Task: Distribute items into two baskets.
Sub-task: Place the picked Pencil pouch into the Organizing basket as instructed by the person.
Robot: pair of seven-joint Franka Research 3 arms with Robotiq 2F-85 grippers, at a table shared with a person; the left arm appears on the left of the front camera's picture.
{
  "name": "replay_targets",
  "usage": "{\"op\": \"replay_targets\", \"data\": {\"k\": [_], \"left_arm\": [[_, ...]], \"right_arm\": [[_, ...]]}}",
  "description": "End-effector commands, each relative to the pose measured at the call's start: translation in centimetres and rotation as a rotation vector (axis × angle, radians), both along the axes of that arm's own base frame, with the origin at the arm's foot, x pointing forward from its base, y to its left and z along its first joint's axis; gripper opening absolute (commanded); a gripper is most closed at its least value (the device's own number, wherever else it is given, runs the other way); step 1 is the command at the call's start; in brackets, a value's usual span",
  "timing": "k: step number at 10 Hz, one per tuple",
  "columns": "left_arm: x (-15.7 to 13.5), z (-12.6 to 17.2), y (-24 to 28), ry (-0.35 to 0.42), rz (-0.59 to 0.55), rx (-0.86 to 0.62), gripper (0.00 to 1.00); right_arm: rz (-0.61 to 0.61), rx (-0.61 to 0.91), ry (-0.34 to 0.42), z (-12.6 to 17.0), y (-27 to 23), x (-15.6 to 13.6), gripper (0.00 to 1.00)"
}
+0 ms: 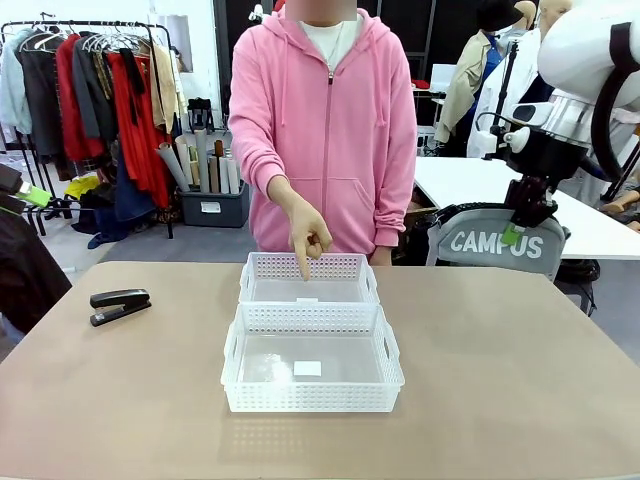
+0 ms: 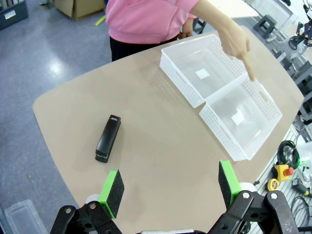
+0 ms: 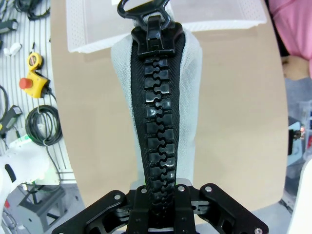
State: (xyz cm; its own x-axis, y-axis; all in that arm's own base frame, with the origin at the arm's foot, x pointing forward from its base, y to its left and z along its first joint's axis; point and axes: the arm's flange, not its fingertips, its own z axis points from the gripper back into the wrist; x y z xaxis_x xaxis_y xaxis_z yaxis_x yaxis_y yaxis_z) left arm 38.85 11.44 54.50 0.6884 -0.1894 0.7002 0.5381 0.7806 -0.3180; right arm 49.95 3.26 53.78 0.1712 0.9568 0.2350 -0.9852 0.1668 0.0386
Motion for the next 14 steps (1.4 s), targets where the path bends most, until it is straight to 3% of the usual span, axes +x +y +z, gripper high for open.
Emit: {"op": "replay_targets", "data": {"k": [1,8,14], "left_arm": [[0.0,0.0,0.1,-0.014,-0.01,-0.012,1.0],[0.0,0.0,0.1,-0.014,-0.01,-0.012,1.0],[0.0,0.0,0.1,-0.014,-0.01,-0.012,1.0]], "right_arm": [[0.01,-0.011,-0.002,-0.5,1.9,-1.3,0.0],[0.133,-0.043,-0.001,-2.6,8.7,-7.0,0.0],[0.036,0.001,0.035,-4.5,11.7,-8.8,0.0]]}}
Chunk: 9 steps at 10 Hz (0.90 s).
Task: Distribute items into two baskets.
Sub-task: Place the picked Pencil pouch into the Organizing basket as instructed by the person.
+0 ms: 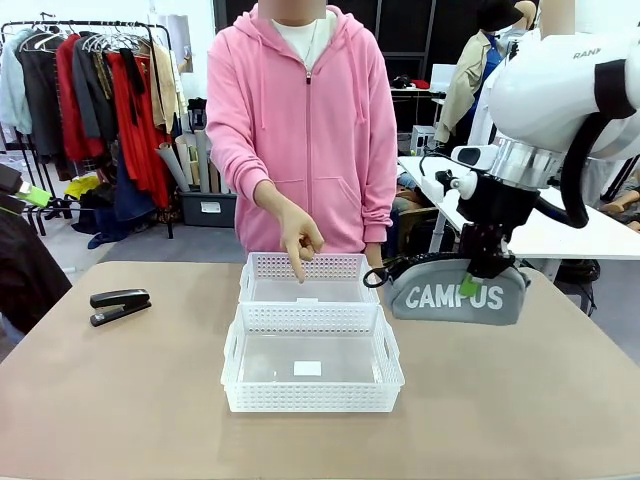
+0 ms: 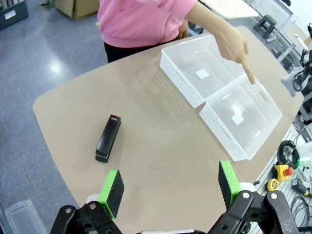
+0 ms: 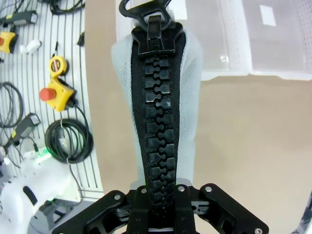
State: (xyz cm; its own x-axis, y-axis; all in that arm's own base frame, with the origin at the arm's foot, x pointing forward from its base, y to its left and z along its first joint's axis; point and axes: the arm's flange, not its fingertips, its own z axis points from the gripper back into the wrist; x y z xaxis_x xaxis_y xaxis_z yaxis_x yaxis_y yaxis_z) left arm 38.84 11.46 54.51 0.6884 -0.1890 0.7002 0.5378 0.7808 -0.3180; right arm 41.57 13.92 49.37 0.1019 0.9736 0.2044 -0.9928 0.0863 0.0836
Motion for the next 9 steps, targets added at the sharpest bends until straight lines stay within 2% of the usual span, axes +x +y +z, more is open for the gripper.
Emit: {"op": "replay_targets", "data": {"k": [1,4,7,9], "left_arm": [[0.0,0.0,0.1,-0.014,-0.01,-0.011,1.0],[0.0,0.0,0.1,-0.014,-0.01,-0.011,1.0],[0.0,0.0,0.1,-0.014,-0.01,-0.011,1.0],[0.0,0.0,0.1,-0.014,-0.01,-0.011,1.0]], "right_arm": [[-0.071,0.022,-0.013,-0.3,2.0,-0.4,0.0],[-0.142,0.039,0.05,-1.4,5.8,0.4,0.0],[-0.108,0.088,0.064,-2.5,8.5,1.6,0.0],[-0.094,0.09,0.033,-3.0,10.3,1.7,0.0]]}}
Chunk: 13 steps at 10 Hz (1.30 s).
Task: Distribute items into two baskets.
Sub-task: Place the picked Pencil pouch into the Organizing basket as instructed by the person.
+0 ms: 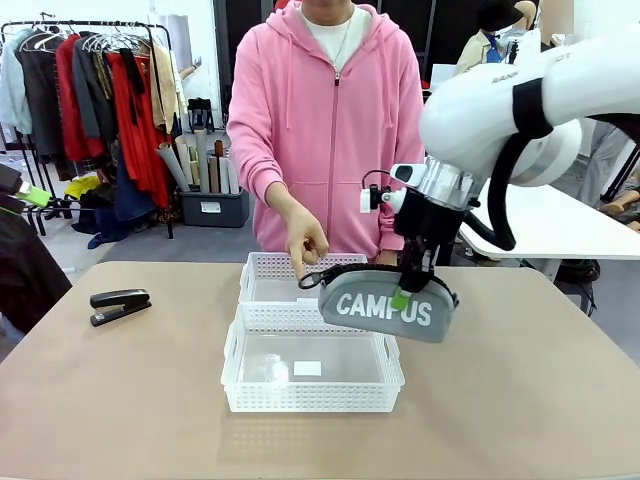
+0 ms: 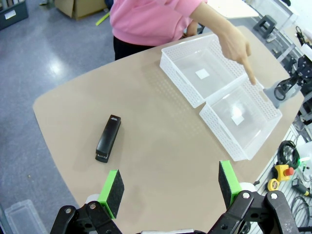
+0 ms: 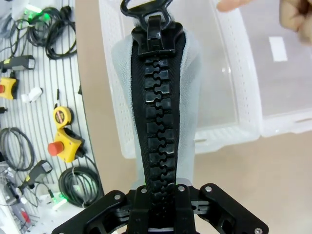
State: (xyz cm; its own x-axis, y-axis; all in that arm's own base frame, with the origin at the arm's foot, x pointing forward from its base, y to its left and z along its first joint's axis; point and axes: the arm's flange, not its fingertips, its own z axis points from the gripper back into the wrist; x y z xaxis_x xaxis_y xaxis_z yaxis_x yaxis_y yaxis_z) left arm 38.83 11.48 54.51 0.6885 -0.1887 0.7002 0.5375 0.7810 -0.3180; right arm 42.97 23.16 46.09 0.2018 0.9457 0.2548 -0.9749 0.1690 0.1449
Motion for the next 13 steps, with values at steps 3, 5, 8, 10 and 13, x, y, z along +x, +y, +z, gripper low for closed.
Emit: {"op": "replay_targets", "data": {"k": [3,5,8,10,13], "left_arm": [[0.0,0.0,0.1,-0.014,-0.011,-0.011,1.0],[0.0,0.0,0.1,-0.014,-0.011,-0.011,1.0],[0.0,0.0,0.1,-0.014,-0.011,-0.011,1.0],[0.0,0.0,0.1,-0.014,-0.011,-0.011,1.0],[0.0,0.0,0.1,-0.014,-0.011,-0.011,1.0]], "right_arm": [[0.054,0.003,-0.029,-0.3,4.1,0.7,0.0],[0.086,0.018,-0.036,-0.8,5.4,1.2,0.0],[0.121,0.029,-0.038,-1.9,7.2,1.6,0.0],[0.139,0.02,-0.025,-3.5,8.4,2.1,0.0],[0.185,0.008,0.001,-6.1,9.5,2.3,0.0]]}}
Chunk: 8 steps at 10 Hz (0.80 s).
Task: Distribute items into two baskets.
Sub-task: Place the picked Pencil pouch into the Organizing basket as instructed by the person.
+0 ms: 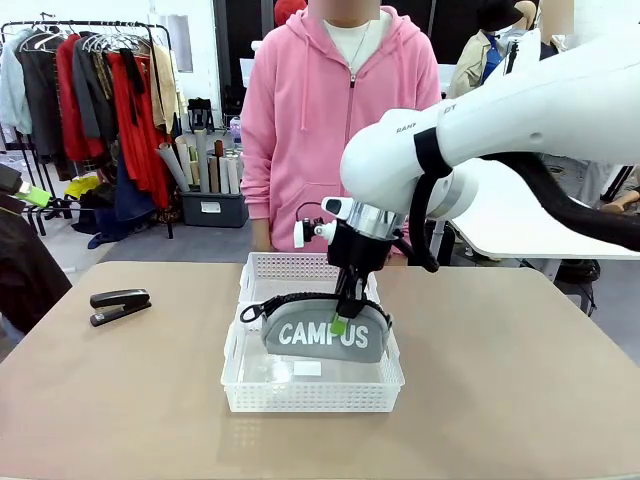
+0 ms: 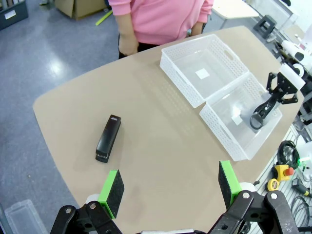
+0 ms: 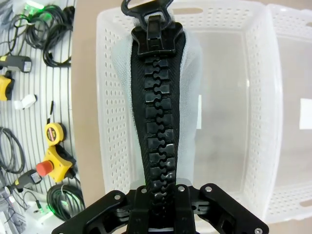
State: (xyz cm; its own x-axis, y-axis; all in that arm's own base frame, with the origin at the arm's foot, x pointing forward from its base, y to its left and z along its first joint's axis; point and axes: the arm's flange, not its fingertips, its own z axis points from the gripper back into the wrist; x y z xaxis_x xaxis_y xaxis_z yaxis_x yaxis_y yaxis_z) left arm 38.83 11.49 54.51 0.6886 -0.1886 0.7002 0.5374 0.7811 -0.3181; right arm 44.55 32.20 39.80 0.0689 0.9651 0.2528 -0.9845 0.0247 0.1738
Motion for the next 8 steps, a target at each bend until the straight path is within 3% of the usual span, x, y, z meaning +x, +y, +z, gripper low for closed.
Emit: {"op": "replay_targets", "data": {"k": [1,8], "left_arm": [[0.0,0.0,0.1,-0.014,-0.011,-0.011,1.0],[0.0,0.0,0.1,-0.014,-0.011,-0.011,1.0]], "right_arm": [[0.056,0.005,-0.036,-0.6,0.9,0.8,0.0],[0.094,-0.02,-0.032,-4.2,2.4,1.3,0.0]]}}
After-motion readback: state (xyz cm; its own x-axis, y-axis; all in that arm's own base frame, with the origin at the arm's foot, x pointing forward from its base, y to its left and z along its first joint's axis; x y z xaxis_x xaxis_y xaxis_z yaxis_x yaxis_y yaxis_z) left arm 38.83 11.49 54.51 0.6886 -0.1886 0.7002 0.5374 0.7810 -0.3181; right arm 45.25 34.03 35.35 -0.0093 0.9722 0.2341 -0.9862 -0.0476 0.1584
